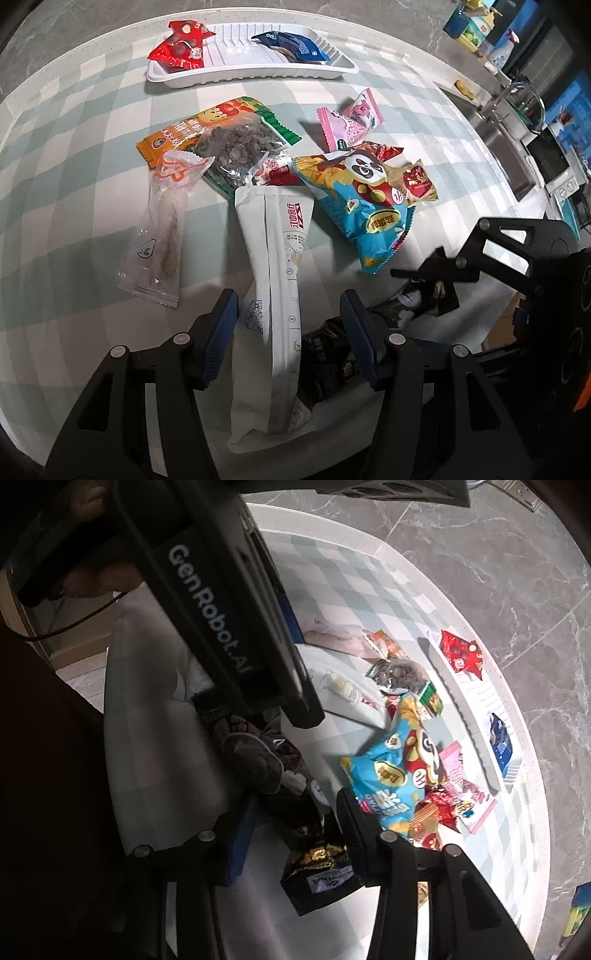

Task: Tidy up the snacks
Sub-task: 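Grasp the white long packet with the left gripper while the right grasps the black packet, then carry both packets to the white tray and release them inside, then move both open grippers down over the remaining snack pile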

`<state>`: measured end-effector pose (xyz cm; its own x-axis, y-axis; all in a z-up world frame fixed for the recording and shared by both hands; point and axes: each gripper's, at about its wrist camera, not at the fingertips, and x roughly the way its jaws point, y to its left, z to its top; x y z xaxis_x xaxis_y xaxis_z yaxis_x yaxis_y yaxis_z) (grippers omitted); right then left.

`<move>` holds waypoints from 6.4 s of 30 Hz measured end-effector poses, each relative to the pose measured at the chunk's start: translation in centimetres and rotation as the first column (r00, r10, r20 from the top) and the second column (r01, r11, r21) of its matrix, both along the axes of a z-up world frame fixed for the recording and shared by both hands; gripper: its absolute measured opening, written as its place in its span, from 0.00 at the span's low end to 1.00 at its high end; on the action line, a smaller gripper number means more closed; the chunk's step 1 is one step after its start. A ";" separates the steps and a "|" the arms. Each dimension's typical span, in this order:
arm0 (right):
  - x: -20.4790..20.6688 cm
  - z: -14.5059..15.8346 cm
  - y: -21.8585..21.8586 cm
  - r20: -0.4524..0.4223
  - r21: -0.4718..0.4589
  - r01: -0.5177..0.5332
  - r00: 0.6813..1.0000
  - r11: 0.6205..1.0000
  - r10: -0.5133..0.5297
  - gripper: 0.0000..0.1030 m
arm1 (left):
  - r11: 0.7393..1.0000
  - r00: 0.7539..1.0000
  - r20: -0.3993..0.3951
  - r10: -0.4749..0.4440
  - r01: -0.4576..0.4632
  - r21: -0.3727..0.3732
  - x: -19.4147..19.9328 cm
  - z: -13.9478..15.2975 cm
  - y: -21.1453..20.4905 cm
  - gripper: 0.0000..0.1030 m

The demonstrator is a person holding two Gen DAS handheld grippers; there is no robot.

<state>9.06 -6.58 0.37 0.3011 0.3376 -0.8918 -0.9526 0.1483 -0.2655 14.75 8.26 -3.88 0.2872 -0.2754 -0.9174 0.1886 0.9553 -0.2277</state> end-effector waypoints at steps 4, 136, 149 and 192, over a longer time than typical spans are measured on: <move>-0.2 -0.1 0.1 -0.029 0.000 0.011 1.000 1.000 -0.011 0.30 | 1.000 1.000 -0.005 -0.002 0.002 0.002 0.2 -0.5 0.2 0.54; 37.6 3.0 -1.8 -0.694 0.178 0.847 0.469 0.502 -0.547 0.30 | 0.989 0.977 0.166 0.134 -0.122 -0.081 30.9 3.4 4.0 0.25; 30.4 6.9 -3.2 -0.603 0.268 0.796 0.579 0.543 -0.550 0.50 | 0.994 0.967 0.230 0.113 -0.112 -0.017 23.8 7.2 3.6 0.50; 11.7 5.1 -7.8 -0.486 0.237 0.779 0.612 0.581 -0.623 0.57 | 0.979 0.977 0.137 0.166 -0.179 0.094 2.6 2.7 7.8 0.51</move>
